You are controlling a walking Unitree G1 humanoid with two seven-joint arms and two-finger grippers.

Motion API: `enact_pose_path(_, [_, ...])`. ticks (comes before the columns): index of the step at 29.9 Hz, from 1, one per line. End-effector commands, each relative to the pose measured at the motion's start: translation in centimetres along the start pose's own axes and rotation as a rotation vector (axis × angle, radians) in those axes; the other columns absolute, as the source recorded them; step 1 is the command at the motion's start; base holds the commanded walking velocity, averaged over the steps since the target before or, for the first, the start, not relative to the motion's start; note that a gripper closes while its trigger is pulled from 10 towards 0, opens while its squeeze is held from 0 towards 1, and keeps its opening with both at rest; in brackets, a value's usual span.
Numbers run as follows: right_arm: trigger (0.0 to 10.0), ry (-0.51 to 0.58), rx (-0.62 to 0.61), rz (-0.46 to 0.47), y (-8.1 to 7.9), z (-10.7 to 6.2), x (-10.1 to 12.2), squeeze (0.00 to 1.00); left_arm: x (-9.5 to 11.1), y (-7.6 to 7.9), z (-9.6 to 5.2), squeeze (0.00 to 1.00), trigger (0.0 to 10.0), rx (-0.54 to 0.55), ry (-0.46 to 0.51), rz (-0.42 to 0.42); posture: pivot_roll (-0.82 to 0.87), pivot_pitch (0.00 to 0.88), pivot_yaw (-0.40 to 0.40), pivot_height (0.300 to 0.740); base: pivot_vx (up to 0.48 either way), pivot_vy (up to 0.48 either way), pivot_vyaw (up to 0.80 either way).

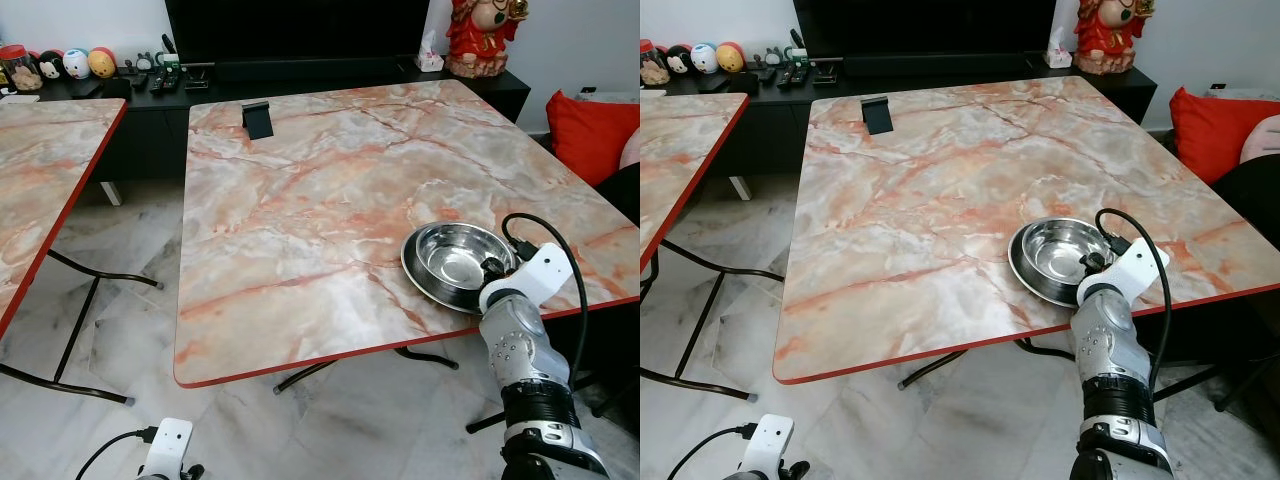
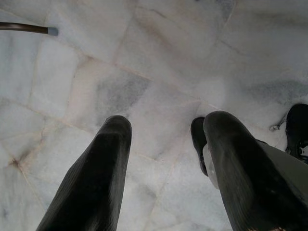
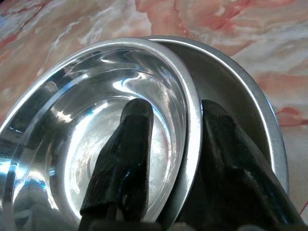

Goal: Setting the table

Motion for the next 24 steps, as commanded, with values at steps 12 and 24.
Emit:
enact_pose_path(12, [10.0,0.016,0.005,-0.009,-0.29,0.01,0.68,0.0,-0.2,-0.26,-0.07,0.0,10.0,0.005,-0.002,-0.003,0.02,0.0,0.01,0.74,0.0,0.0,0.0])
enact_pose_path(24, [10.0,0.016,0.005,-0.009,-0.29,0.01,0.68,0.0,-0.2,-0.26,-0.07,0.0,10.0,0.005,-0.002,-0.003,0.02,0.0,0.01,0.74,0.0,0.0,0.0])
Point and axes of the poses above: a point about 5 cm out from each wrist's last joint towards the gripper, its own z axis pointing out of the wrist towards the gripper, its own x axis along the axis of the wrist's last joint, y = z × x, the point moved 4 cm from there along z, pointing out of the wrist towards the gripper, and after that the axes turned 8 degrees about z, right-handed, at the moved point
